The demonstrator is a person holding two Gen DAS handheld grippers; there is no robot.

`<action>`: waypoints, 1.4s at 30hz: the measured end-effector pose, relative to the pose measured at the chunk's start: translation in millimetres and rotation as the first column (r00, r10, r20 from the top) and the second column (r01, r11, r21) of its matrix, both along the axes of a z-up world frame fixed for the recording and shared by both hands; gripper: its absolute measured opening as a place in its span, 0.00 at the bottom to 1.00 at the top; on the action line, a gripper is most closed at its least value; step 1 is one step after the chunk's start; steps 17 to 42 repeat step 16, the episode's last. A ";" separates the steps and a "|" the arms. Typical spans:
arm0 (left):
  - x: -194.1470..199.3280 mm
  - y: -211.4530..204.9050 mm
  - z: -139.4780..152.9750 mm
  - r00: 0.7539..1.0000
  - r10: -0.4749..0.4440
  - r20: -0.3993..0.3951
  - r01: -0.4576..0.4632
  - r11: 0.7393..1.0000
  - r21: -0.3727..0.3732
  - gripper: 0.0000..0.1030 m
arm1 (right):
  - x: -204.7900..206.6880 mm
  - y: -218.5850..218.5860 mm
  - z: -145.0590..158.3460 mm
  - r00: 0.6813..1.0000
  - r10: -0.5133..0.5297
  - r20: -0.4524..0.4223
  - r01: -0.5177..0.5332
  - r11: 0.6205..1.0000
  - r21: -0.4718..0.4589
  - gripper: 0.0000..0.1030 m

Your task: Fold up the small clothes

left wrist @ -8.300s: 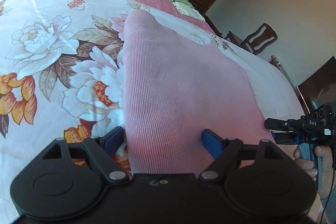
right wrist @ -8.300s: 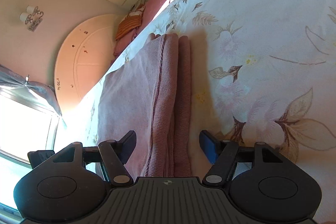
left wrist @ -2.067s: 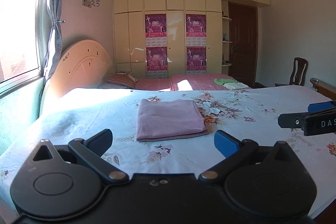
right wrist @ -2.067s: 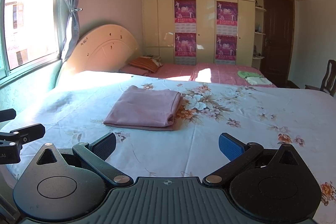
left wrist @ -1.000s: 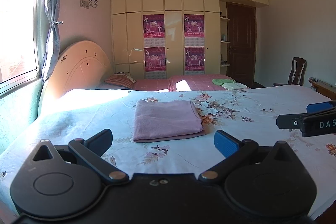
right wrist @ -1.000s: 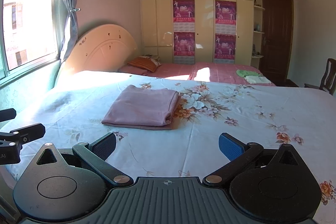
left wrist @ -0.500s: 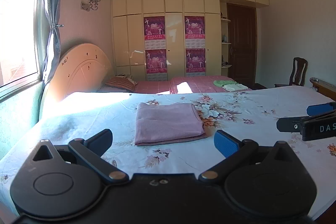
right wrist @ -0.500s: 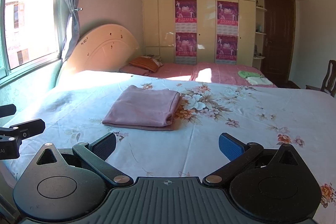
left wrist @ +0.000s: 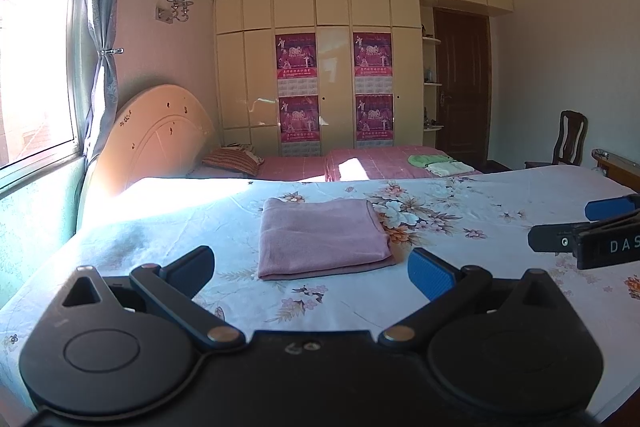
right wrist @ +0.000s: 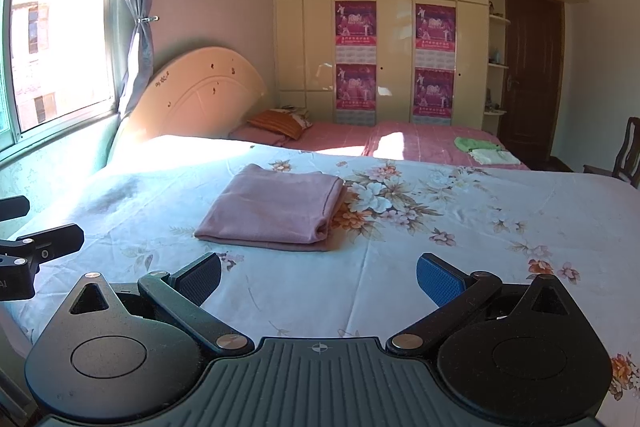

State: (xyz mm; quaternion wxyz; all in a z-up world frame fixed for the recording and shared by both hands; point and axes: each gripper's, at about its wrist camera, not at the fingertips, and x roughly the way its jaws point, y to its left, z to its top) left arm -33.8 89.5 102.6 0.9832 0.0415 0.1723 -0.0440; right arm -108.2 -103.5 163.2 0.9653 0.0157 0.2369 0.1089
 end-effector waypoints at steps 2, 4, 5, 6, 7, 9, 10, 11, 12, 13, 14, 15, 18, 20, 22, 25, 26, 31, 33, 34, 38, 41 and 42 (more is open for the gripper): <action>-0.2 -0.1 0.1 1.000 0.000 0.000 0.000 1.000 0.000 1.00 | -0.6 -0.2 0.0 1.000 0.001 0.002 -0.001 1.000 0.001 1.00; -0.3 0.0 0.2 1.000 0.001 0.000 -0.001 1.000 0.000 1.00 | -0.7 -0.3 0.0 1.000 0.003 0.002 -0.003 1.000 0.001 1.00; -0.3 0.0 0.2 1.000 0.001 0.001 -0.001 1.000 -0.001 1.00 | -0.7 -0.3 0.3 1.000 0.004 0.003 -0.004 1.000 0.000 1.00; -0.2 -0.3 0.0 1.000 0.000 0.002 0.000 1.000 -0.001 1.00 | -0.6 0.0 0.5 1.000 0.005 0.004 -0.005 1.000 -0.001 1.00; -0.8 -0.4 0.3 1.000 -0.002 0.004 0.002 1.000 -0.002 1.00 | -0.8 0.3 0.5 1.000 0.006 0.006 -0.006 1.000 -0.002 1.00; -1.4 -0.2 1.0 1.000 -0.005 0.006 0.005 1.000 0.000 1.00 | -1.5 0.3 0.2 1.000 0.008 0.006 -0.008 1.000 -0.001 1.00; -2.7 -0.5 1.0 1.000 -0.005 0.010 0.005 1.000 0.001 1.00 | -1.4 0.6 0.5 1.000 0.009 0.007 -0.009 1.000 -0.001 1.00; -3.6 -0.2 1.1 1.000 -0.009 0.010 0.009 1.000 0.001 0.99 | -1.1 0.4 0.7 1.000 0.010 0.008 -0.010 1.000 -0.001 1.00; -4.3 0.3 1.4 1.000 -0.014 0.013 0.014 1.000 0.001 0.99 | -1.0 0.5 1.0 1.000 0.011 0.009 -0.011 1.000 0.000 1.00; -4.9 0.4 1.6 1.000 -0.016 0.018 0.016 1.000 0.001 0.99 | -0.8 0.5 1.1 1.000 0.012 0.010 -0.012 1.000 0.001 1.00; -5.4 1.0 2.1 1.000 -0.016 0.022 0.016 1.000 0.000 0.99 | -0.4 1.0 1.0 1.000 0.013 0.010 -0.013 1.000 0.001 1.00; -6.0 1.7 2.3 1.000 -0.014 0.026 0.014 1.000 -0.002 0.99 | -0.5 1.6 0.7 1.000 0.015 0.010 -0.015 1.000 0.003 1.00; -5.6 2.0 2.0 1.000 -0.010 0.021 0.010 1.000 -0.005 0.99 | 0.3 1.9 0.9 1.000 0.017 0.010 -0.017 1.000 0.003 1.00; -5.6 2.0 2.0 1.000 -0.010 0.021 0.010 1.000 -0.005 0.99 | 0.3 1.9 0.9 1.000 0.017 0.010 -0.017 1.000 0.003 1.00; -5.6 2.0 2.0 1.000 -0.010 0.021 0.010 1.000 -0.005 0.99 | 0.3 1.9 0.9 1.000 0.017 0.010 -0.017 1.000 0.003 1.00; -5.6 2.0 2.0 1.000 -0.010 0.021 0.010 1.000 -0.005 0.99 | 0.3 1.9 0.9 1.000 0.017 0.010 -0.017 1.000 0.003 1.00; -5.6 2.0 2.0 1.000 -0.010 0.021 0.010 1.000 -0.005 0.99 | 0.3 1.9 0.9 1.000 0.017 0.010 -0.017 1.000 0.003 1.00; -5.6 2.0 2.0 1.000 -0.010 0.021 0.010 1.000 -0.005 0.99 | 0.3 1.9 0.9 1.000 0.017 0.010 -0.017 1.000 0.003 1.00; -5.6 2.0 2.0 1.000 -0.010 0.021 0.010 1.000 -0.005 0.99 | 0.3 1.9 0.9 1.000 0.017 0.010 -0.017 1.000 0.003 1.00; -5.6 2.0 2.0 1.000 -0.010 0.021 0.010 1.000 -0.005 0.99 | 0.3 1.9 0.9 1.000 0.017 0.010 -0.017 1.000 0.003 1.00; -5.6 2.0 2.0 1.000 -0.010 0.021 0.010 1.000 -0.005 0.99 | 0.3 1.9 0.9 1.000 0.017 0.010 -0.017 1.000 0.003 1.00; -5.6 2.0 2.0 1.000 -0.010 0.021 0.010 1.000 -0.005 0.99 | 0.3 1.9 0.9 1.000 0.017 0.010 -0.017 1.000 0.003 1.00; -5.6 2.0 2.0 1.000 -0.010 0.021 0.010 1.000 -0.005 0.99 | 0.3 1.9 0.9 1.000 0.017 0.010 -0.017 1.000 0.003 1.00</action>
